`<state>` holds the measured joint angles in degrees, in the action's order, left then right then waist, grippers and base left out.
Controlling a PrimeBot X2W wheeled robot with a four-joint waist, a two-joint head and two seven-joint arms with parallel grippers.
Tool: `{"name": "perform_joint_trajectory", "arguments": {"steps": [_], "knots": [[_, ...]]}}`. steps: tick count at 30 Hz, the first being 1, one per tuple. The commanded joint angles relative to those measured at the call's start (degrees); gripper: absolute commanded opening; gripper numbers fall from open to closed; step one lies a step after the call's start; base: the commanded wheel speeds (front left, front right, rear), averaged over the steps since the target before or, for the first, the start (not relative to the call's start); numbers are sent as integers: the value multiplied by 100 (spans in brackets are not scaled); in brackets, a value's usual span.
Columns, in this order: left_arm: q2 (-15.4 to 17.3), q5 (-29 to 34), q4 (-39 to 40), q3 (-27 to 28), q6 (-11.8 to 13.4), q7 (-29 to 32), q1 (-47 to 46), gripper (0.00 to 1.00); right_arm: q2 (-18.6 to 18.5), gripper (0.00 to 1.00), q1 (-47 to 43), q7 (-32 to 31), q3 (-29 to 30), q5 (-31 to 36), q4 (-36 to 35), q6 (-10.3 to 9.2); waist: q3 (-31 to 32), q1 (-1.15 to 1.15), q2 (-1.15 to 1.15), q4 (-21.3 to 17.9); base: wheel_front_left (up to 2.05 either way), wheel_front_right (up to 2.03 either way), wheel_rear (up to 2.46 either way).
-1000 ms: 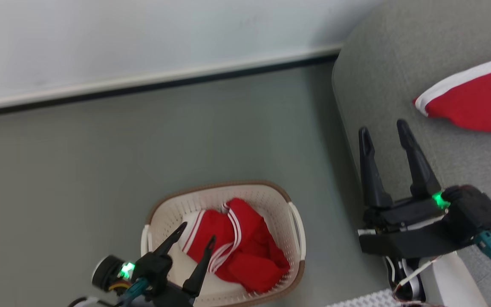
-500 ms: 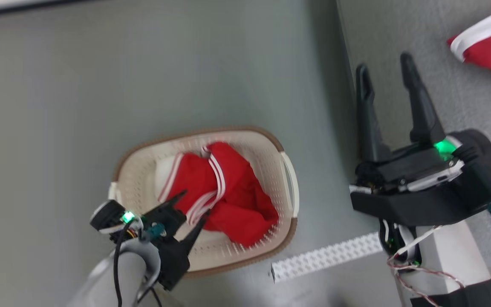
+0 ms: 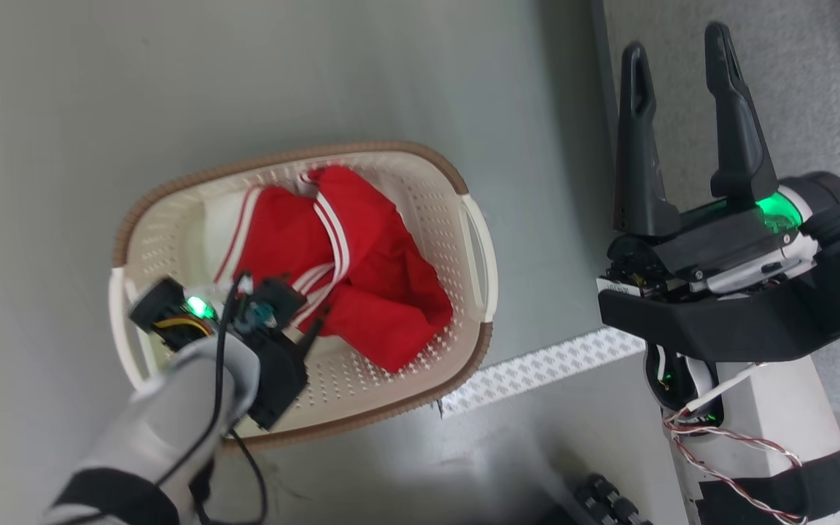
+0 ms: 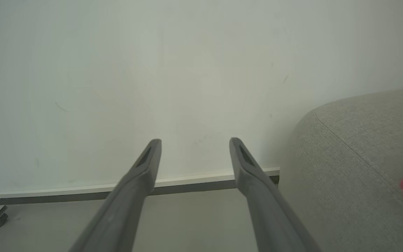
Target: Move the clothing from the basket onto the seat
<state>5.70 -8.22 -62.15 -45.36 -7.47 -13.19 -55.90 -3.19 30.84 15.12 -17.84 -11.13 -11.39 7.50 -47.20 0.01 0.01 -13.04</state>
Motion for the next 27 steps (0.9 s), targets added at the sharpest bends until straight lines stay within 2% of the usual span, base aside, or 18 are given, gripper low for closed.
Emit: {"name": "perform_joint_trajectory", "arguments": {"steps": [1,15,27], "knots": [[67,-31,-101,-39,-1,25,-88,100,27,100,72,4,-23,-64,-21,-2,-338,-1,-1,-190,0,0,0],[138,-331,-802,-437,-2,-5,-804,100,37,100,285,4,-64,-405,-194,-2,-925,-1,-1,-509,0,0,0],[75,-396,-1039,-470,254,-43,-1056,100,37,100,207,4,-44,-318,-274,-2,-1083,-1,-1,-420,0,0,0]]}}
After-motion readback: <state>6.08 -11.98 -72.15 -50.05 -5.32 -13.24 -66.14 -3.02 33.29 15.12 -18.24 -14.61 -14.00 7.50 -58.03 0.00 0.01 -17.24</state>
